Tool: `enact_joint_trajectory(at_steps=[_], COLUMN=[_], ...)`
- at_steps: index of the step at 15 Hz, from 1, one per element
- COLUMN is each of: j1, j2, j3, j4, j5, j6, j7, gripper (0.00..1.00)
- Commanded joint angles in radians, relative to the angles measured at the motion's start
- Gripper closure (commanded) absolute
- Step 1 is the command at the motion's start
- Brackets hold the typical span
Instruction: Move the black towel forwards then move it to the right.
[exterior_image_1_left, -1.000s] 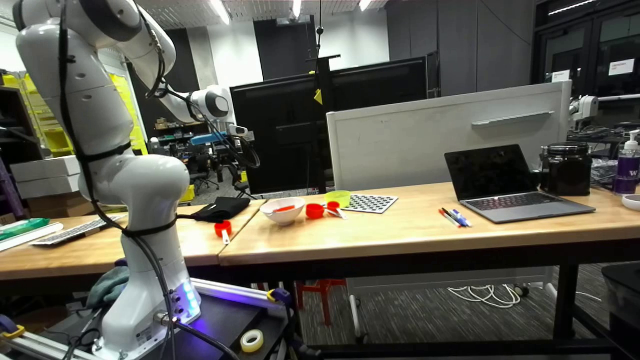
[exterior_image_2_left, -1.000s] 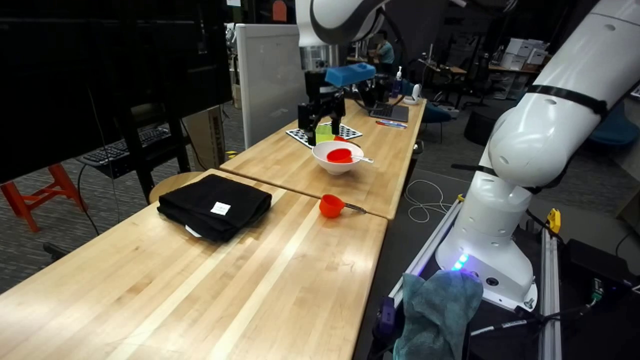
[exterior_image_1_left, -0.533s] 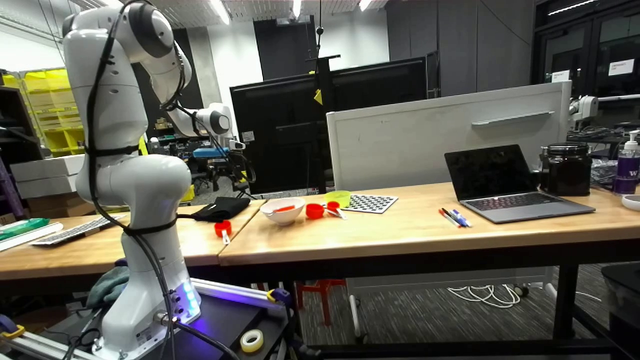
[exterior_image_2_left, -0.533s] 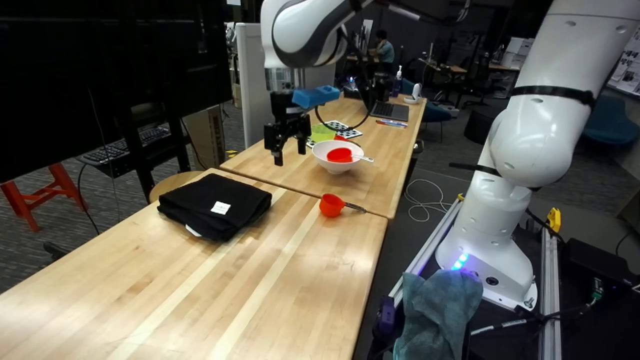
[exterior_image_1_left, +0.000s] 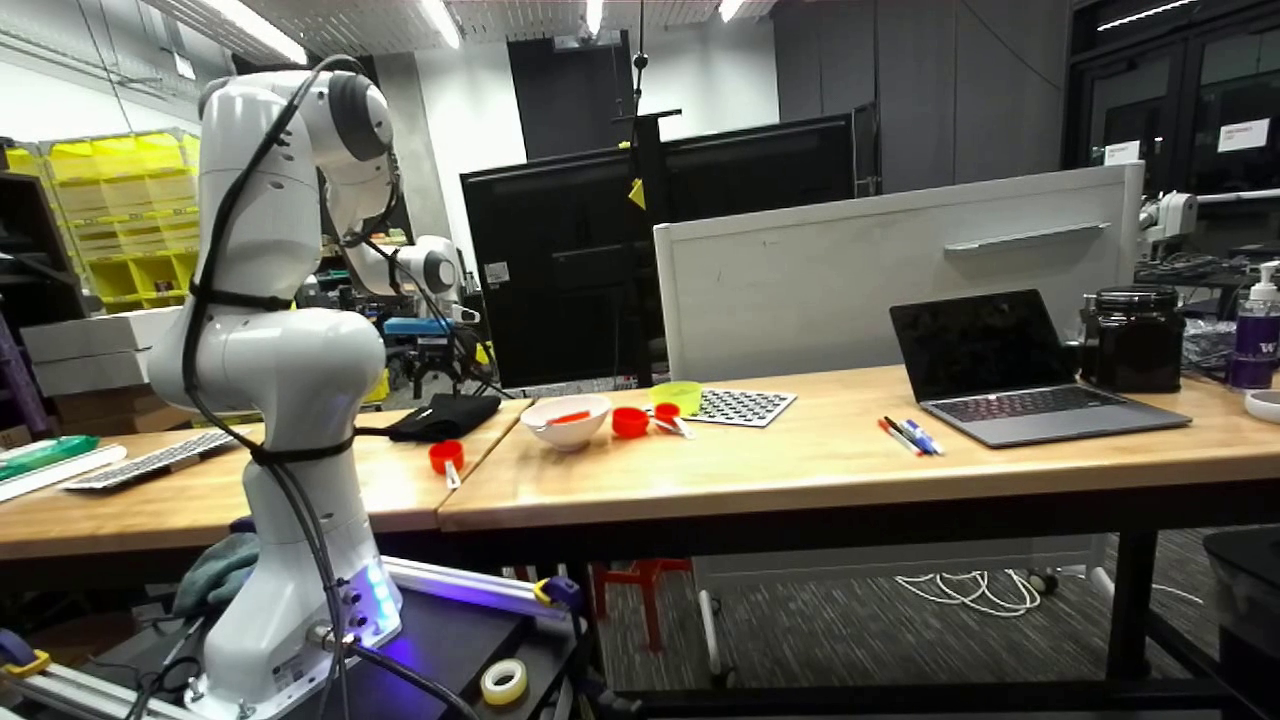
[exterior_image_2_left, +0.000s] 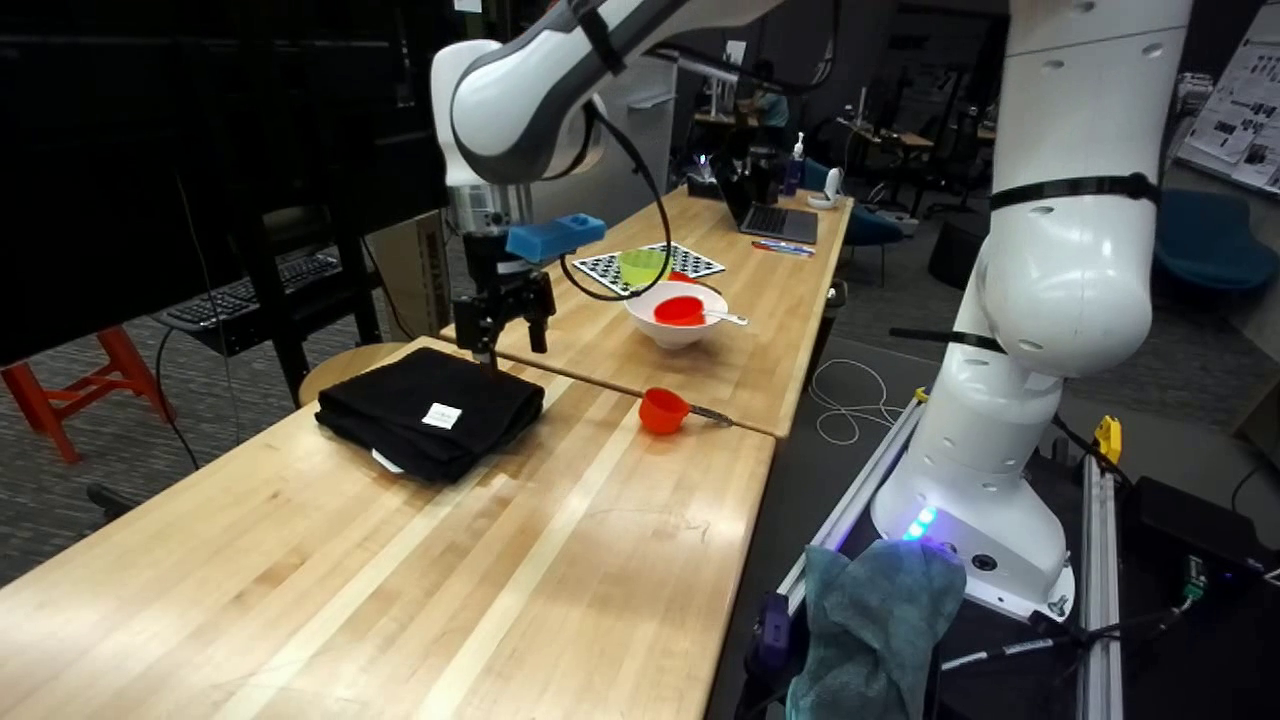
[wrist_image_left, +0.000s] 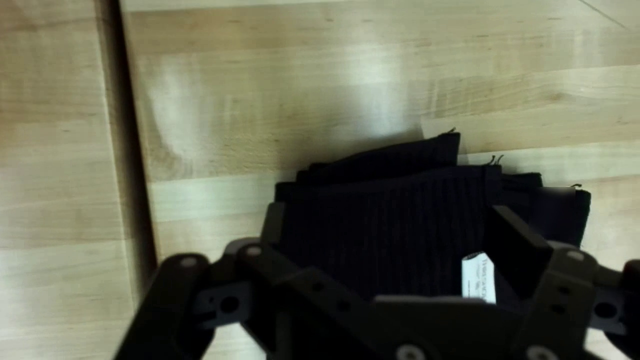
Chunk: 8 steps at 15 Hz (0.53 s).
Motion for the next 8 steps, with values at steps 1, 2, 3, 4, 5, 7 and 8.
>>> enact_joint_trajectory(at_steps=[1,2,3,4,5,7,8], j1=[0.012,0.015,0.016,0.016,0.017,0.021,0.025], j2=[0.128,0.156,0.185,0.211,0.237,0.282,0.296], j3=[0.0,-0.002,-0.002,-0.002,-0.002,-0.003,-0.005], j4=[0.129,0.155,0.184,0.211,0.236,0.285,0.303], j5=[0.003,-0.002,-0.002,-0.001,-0.003,-0.002,-0.006], j6=[-0.025,-0.029,-0.036,-0.046,-0.057,-0.081,-0.093], j7=[-0.046,-0.052,-0.063,-0.073,-0.083,-0.09,-0.087], gripper=[0.0,0.0,0.0,0.0,0.0,0.04,0.26])
